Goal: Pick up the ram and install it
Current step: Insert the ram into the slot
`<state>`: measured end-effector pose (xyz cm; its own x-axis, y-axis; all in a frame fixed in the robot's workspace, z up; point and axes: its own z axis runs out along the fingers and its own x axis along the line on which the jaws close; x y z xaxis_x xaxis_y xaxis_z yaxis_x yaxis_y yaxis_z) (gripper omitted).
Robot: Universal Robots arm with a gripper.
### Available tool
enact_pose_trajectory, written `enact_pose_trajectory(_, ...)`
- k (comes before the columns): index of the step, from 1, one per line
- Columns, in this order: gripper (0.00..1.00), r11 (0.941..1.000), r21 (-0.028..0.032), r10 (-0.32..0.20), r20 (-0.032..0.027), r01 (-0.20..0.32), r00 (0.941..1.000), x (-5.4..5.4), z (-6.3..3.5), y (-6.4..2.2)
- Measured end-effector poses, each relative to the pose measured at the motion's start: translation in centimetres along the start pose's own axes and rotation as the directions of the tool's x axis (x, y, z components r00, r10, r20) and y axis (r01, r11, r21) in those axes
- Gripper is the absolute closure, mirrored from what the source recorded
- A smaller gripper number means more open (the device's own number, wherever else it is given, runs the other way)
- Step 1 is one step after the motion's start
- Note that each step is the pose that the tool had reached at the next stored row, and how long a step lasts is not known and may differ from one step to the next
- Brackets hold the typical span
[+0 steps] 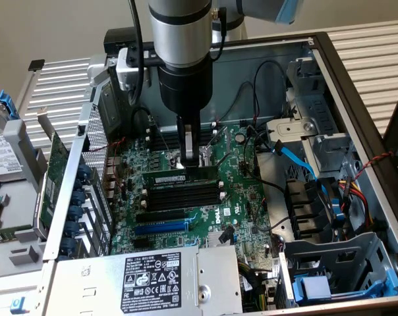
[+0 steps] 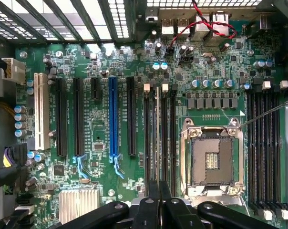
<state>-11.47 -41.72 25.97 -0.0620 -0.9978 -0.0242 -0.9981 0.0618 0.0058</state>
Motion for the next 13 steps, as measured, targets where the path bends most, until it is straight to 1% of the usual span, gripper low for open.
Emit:
enact_pose_trajectory(5,0.88,0.9999,-0.0004,-0.016,-0.0002,0.016,0.9999,0.01,0.26,0.00)
enact_pose_trajectory(8,0.88,0.9999,-0.0006,-0.017,-0.0005,0.017,0.9999,0.01,0.30,-0.01)
enact_pose_trajectory(13,0.88,0.9999,-0.0003,-0.017,-0.0013,0.017,0.9999,0.03,0.76,-0.02)
